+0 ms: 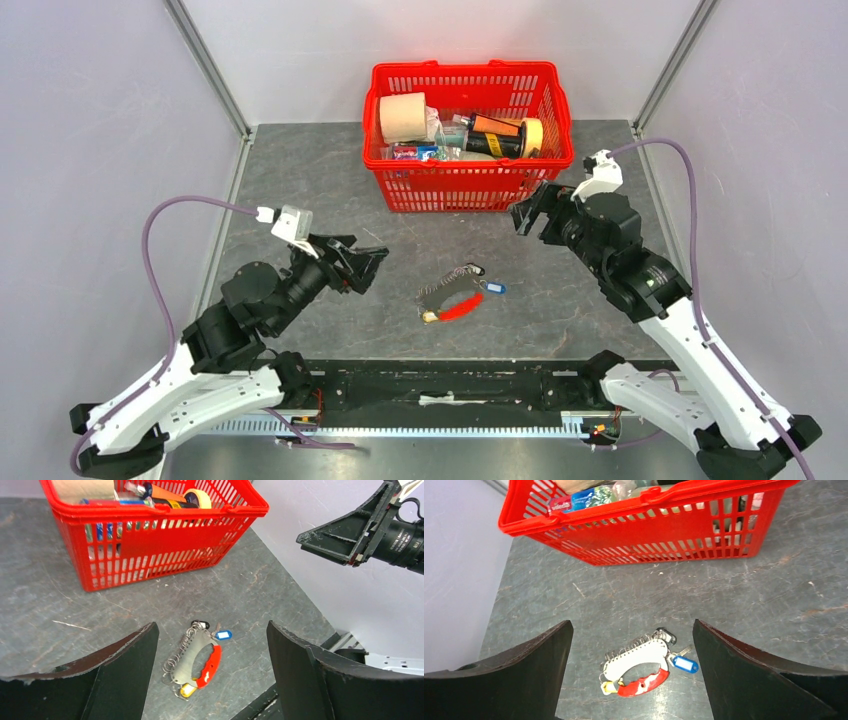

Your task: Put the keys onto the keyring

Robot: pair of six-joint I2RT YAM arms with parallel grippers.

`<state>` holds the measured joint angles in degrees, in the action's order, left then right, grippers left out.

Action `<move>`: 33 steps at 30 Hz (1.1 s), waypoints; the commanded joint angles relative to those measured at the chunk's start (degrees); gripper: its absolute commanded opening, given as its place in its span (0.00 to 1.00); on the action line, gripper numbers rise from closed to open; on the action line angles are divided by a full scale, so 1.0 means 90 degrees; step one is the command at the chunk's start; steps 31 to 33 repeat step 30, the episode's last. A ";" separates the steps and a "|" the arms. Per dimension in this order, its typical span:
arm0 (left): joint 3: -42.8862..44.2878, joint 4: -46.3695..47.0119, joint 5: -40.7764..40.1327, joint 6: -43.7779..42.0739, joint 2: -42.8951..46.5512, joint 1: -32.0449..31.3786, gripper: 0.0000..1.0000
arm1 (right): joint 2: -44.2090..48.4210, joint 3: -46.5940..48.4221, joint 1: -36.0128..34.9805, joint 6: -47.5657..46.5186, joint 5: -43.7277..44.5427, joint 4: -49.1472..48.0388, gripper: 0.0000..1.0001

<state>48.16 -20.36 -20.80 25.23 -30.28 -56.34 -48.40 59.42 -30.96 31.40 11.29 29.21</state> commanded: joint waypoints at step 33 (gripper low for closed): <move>0.1163 -0.0804 0.0221 -0.1037 -0.0401 0.0010 0.87 | -0.1923 0.2998 -0.1324 -0.1500 -0.1800 0.0438 0.97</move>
